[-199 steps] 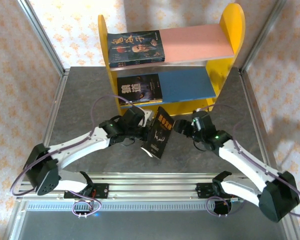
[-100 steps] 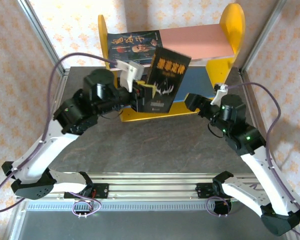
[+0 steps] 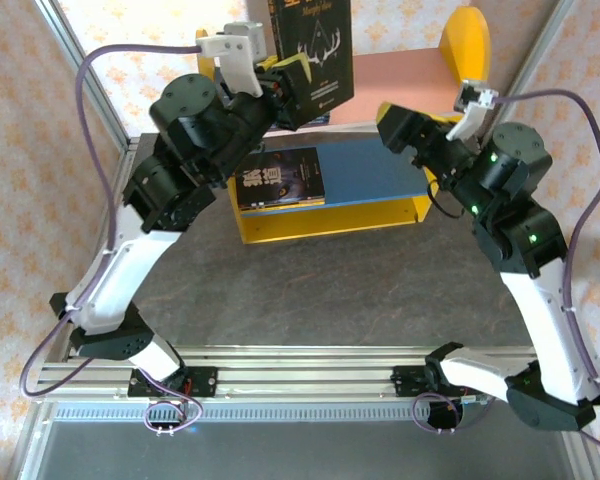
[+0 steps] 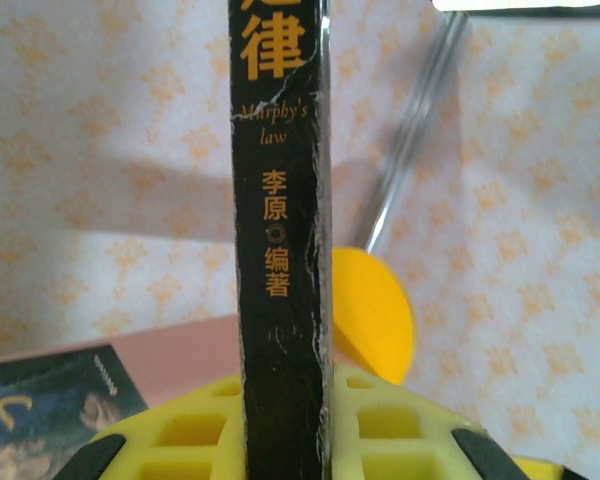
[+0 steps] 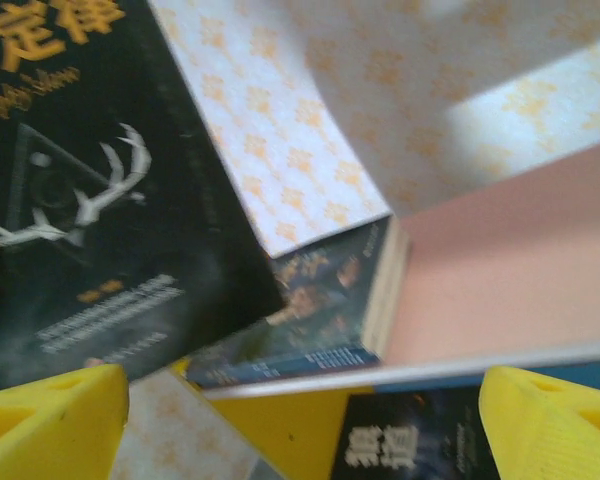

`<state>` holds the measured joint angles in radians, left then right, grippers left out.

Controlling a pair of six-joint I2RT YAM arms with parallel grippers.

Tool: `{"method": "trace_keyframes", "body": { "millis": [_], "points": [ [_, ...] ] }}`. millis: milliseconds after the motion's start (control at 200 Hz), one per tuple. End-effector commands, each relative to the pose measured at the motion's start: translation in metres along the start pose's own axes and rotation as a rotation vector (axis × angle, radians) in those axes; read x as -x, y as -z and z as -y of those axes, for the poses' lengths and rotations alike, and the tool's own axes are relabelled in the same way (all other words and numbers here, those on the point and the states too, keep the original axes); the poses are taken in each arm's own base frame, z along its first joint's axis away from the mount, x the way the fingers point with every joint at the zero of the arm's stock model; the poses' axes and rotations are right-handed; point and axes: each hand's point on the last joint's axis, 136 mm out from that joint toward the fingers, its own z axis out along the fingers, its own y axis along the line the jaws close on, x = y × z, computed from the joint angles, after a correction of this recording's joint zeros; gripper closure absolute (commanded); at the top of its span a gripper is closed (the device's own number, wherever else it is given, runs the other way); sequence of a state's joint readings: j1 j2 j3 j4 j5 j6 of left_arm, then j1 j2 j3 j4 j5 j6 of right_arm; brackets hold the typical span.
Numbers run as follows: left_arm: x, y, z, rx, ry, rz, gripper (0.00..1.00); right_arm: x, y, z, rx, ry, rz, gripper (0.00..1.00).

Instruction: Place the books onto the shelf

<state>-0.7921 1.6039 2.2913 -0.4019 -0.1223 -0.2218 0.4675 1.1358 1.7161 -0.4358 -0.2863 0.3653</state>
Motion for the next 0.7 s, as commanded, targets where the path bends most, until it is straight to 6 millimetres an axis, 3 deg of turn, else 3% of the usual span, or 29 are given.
{"method": "trace_keyframes", "body": {
  "millis": [0, 135, 280, 696],
  "points": [
    [0.077, 0.011, 0.011, -0.036, 0.065, 0.296, 1.00, 0.023, -0.019, -0.027, 0.119, -0.037, 0.039, 0.08],
    [0.096, 0.005, 0.021, -0.069, 0.067, 0.370, 1.00, 0.039, -0.040, -0.043, 0.193, -0.097, 0.060, 0.05],
    [0.104, -0.001, 0.027, -0.101, 0.073, 0.431, 1.00, 0.050, -0.050, -0.053, 0.248, -0.160, 0.092, 0.01],
    [0.099, -0.005, 0.027, -0.148, 0.163, 0.504, 1.00, 0.061, -0.074, -0.061, 0.456, -0.362, 0.186, 0.00]
  ]
}}
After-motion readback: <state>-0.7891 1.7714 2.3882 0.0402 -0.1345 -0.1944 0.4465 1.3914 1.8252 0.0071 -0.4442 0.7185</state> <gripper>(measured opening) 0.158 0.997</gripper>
